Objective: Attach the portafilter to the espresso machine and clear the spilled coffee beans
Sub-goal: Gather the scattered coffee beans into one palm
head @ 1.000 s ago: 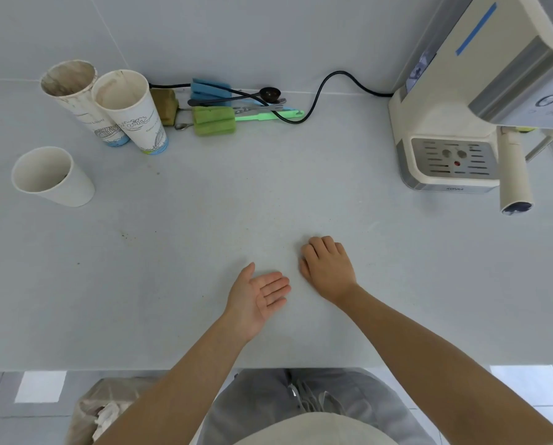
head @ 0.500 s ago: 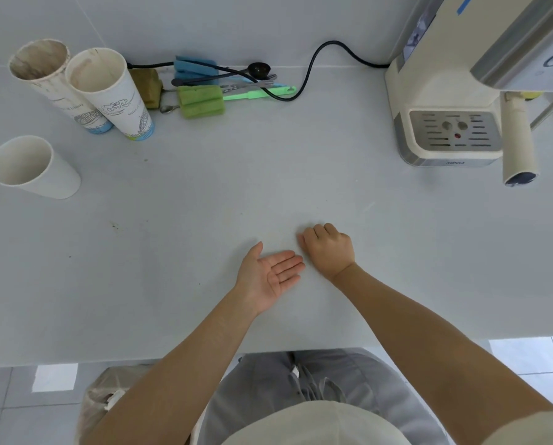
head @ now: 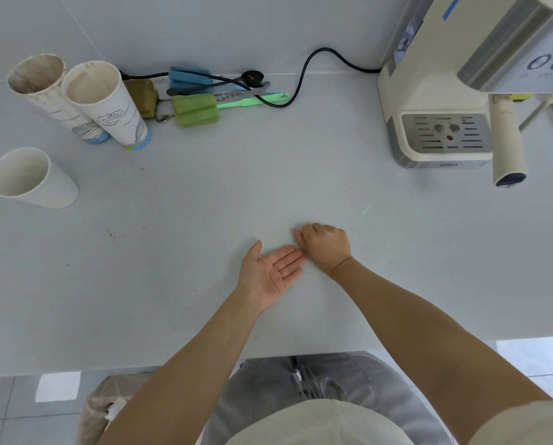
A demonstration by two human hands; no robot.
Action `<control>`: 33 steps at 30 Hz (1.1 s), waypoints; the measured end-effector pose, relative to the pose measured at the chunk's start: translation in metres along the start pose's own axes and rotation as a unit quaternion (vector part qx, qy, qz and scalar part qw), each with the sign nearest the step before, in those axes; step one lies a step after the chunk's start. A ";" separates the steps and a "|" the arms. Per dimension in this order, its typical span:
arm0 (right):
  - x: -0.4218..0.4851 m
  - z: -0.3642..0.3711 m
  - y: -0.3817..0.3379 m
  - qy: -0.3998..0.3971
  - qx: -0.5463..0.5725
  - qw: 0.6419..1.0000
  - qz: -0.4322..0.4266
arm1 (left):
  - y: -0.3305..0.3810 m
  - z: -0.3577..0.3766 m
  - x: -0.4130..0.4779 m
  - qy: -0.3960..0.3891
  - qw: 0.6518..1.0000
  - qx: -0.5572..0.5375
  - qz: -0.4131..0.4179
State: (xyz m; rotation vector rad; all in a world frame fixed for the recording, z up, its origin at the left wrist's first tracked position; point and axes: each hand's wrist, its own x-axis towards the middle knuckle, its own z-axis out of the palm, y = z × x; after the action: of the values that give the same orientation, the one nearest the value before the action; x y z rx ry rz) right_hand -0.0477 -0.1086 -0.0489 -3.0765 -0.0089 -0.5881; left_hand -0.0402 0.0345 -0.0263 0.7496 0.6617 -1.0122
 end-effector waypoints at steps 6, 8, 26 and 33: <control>0.014 -0.019 -0.007 0.014 0.193 0.980 0.049 | -0.004 0.012 0.005 -0.030 0.999 -0.017 0.008; 0.015 -0.025 -0.019 -0.003 0.250 0.966 0.064 | -0.006 0.020 0.004 -0.053 0.998 -0.030 0.016; -0.003 -0.060 -0.037 -0.016 0.192 0.981 0.035 | -0.016 0.025 0.003 0.005 0.997 -0.048 0.058; -0.031 -0.050 0.019 -0.134 0.195 0.947 0.217 | -0.011 0.006 0.002 0.017 0.999 -0.031 0.038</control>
State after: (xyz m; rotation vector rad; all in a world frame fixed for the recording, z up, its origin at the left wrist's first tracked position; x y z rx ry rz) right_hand -0.0941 -0.1283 -0.0143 -2.6196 0.4749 -0.1221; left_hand -0.0487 0.0247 -0.0267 0.7339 0.6861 -0.9068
